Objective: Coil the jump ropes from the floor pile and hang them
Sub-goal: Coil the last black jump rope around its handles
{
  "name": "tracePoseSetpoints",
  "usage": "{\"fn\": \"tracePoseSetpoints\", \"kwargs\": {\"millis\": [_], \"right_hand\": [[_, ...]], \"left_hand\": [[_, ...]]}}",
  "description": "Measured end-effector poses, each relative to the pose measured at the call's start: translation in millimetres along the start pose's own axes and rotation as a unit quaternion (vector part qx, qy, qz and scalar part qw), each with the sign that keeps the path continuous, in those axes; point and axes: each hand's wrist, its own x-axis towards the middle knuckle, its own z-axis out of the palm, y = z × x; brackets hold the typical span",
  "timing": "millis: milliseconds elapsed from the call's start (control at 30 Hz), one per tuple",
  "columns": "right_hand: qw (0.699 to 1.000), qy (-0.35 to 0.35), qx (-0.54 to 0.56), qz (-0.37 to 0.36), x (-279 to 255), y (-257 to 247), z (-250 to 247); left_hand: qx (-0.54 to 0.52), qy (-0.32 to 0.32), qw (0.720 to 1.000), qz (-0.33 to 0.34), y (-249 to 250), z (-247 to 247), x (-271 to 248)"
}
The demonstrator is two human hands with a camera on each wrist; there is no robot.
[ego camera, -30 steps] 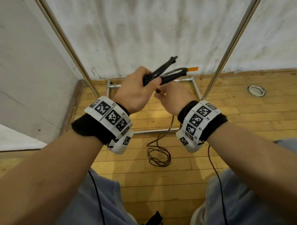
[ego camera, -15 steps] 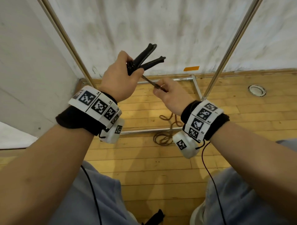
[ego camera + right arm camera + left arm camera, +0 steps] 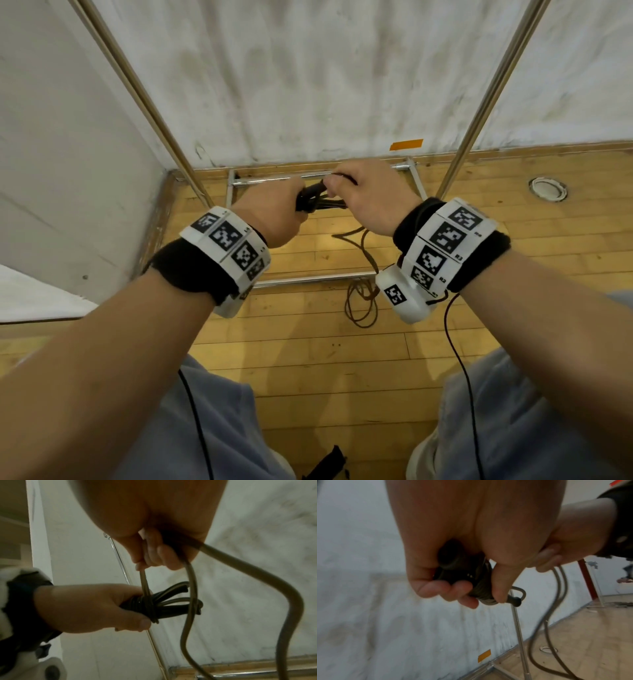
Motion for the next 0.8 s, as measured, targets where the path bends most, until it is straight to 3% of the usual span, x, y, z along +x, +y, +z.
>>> {"fn": "tracePoseSetpoints", "kwargs": {"millis": [133, 300, 400, 600, 700, 800], "right_hand": [[0.997, 0.068, -0.026, 0.007, 3.5, 6.8, -5.2], [0.996, 0.072, -0.057, 0.014, 5.2, 14.6, -7.3], [0.996, 0.073, -0.029, 0.030, 8.2, 18.8, -9.9], [0.978, 0.006, 0.181, 0.101, 12.7, 33.7, -31.2], [0.932, -0.011, 0.348, 0.102, 11.3, 37.7, -22.1], [0.898, -0.015, 0.422, 0.123, 7.2, 33.3, -2.4]], "left_hand": [[0.018, 0.041, 0.998, 0.037, 12.1, 4.5, -2.5], [0.064, 0.069, 0.994, 0.057, 22.0, 8.4, -6.5], [0.034, 0.062, 0.992, 0.101, 22.7, 7.9, -9.3], [-0.139, 0.094, 0.969, 0.181, 20.4, -8.0, -23.7], [-0.224, 0.134, 0.954, 0.145, 21.7, -13.8, -25.0], [-0.265, 0.168, 0.944, 0.098, 20.8, -16.3, -21.0]]}}
